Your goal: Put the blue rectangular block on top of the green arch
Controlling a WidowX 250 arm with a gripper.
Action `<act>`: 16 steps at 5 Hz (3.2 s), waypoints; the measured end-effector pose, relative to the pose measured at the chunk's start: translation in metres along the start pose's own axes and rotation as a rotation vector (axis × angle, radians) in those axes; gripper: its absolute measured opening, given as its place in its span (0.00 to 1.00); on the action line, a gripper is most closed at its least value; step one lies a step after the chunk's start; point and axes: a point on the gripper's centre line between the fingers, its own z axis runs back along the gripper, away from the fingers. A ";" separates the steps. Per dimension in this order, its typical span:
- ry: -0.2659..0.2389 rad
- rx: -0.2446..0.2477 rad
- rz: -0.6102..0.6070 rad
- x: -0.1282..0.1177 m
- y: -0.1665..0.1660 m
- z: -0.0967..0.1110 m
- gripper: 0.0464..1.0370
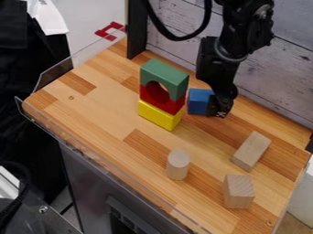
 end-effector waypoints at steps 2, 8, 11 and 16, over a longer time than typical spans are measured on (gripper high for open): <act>-0.016 0.002 0.061 0.004 -0.009 -0.009 0.96; -0.016 0.070 0.103 0.015 -0.024 -0.044 0.88; -0.006 0.116 -0.110 -0.002 -0.008 -0.037 0.54; 0.265 0.083 -0.518 0.007 -0.007 0.090 0.54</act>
